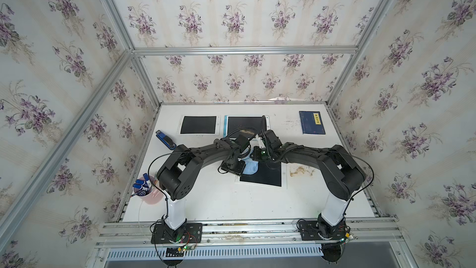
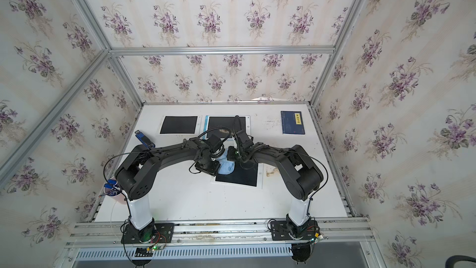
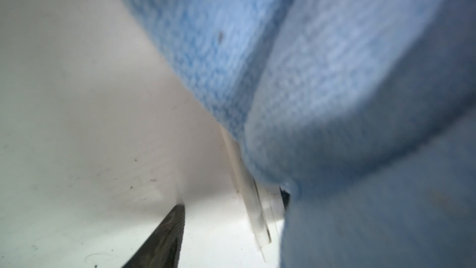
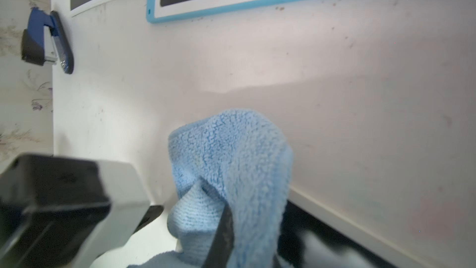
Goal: Wipe the drawing tablet
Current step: Wipe the dirt from the drawing tablet.
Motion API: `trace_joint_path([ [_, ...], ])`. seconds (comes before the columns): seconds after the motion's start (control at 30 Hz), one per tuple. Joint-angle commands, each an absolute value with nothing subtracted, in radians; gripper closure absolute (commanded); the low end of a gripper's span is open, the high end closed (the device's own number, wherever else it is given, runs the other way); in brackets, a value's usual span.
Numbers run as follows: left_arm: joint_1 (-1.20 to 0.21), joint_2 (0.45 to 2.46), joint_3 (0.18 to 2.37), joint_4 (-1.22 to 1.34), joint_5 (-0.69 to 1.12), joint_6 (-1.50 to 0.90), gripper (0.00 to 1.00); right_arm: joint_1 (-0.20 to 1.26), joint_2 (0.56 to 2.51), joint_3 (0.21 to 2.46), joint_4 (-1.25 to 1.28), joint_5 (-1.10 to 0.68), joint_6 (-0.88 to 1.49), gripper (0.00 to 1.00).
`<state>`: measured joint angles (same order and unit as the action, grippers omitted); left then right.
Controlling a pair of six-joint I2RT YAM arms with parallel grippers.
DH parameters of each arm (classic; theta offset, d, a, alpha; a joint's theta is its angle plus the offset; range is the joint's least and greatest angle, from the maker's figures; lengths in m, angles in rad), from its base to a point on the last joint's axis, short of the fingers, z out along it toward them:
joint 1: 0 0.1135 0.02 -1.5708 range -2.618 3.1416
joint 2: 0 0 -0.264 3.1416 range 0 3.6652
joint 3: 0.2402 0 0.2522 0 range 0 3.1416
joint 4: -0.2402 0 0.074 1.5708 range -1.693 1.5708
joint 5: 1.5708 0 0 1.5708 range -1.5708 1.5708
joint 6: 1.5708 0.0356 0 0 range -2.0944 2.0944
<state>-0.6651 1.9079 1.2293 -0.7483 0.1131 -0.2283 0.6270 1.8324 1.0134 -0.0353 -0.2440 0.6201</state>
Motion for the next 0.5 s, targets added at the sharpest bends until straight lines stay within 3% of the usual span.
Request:
trace_joint_path([
  [0.0,-0.663,1.924,1.211,-0.808,0.022,-0.229,0.37,0.627,1.861,1.034,-0.023,-0.145,0.669,1.0],
  [0.2,-0.663,1.912,1.197,-0.807,0.019,-0.232,0.37,0.601,1.818,1.02,-0.062,0.091,0.77,1.0],
  [0.37,-0.663,1.899,1.187,-0.804,0.012,-0.232,0.37,0.591,1.67,0.954,-0.159,0.291,0.802,1.0],
  [0.47,-0.662,1.898,1.187,-0.802,0.012,-0.232,0.37,0.591,1.56,0.884,-0.132,0.286,0.767,1.0],
])
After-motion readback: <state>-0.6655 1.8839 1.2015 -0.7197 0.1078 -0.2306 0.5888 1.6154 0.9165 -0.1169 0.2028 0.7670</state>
